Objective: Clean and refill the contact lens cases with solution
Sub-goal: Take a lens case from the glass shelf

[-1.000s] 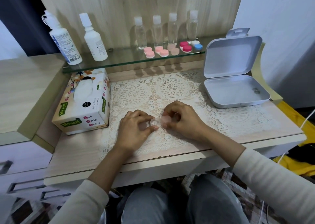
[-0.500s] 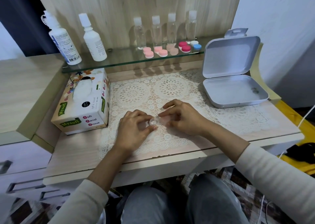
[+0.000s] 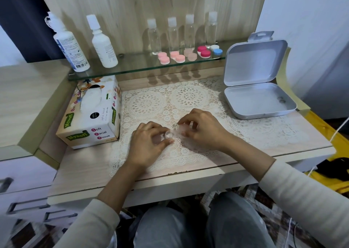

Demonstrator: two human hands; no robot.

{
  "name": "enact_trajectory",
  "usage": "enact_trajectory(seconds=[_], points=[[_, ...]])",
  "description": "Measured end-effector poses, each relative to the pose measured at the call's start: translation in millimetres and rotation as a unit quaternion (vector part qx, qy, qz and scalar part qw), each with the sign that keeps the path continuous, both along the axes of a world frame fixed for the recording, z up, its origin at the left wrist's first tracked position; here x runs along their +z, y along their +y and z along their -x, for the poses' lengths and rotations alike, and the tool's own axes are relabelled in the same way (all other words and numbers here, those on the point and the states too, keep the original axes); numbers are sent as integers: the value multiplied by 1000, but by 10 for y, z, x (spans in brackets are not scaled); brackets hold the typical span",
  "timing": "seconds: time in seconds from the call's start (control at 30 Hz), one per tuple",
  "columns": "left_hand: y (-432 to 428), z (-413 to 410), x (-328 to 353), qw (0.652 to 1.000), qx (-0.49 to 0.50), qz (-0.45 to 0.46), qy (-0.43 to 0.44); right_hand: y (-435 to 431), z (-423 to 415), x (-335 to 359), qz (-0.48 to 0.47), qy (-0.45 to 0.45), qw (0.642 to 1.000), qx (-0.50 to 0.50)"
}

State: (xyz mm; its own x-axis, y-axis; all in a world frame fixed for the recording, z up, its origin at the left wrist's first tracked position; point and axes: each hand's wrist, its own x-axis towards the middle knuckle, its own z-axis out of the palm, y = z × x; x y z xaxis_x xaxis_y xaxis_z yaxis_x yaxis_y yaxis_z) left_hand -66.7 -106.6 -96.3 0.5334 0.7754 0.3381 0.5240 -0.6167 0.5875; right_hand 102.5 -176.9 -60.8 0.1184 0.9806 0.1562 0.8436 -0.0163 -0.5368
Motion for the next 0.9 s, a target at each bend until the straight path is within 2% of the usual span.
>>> enact_trajectory(seconds=[0.27,0.47,0.67,0.9], points=[[-3,-2,0,1000,2,9,-1,-114,-156,-116,-19,14,998,-58],[-10,-8,11,1000,3,13,1,-142,-144,-149,-20,18,998,-58],[-17,-5,23,1000,3,11,4,-122,-45,-165,-33,-32,998,-37],[-19,-4,29,1000,4,12,10,-80,-10,-215,-46,9,998,-38]])
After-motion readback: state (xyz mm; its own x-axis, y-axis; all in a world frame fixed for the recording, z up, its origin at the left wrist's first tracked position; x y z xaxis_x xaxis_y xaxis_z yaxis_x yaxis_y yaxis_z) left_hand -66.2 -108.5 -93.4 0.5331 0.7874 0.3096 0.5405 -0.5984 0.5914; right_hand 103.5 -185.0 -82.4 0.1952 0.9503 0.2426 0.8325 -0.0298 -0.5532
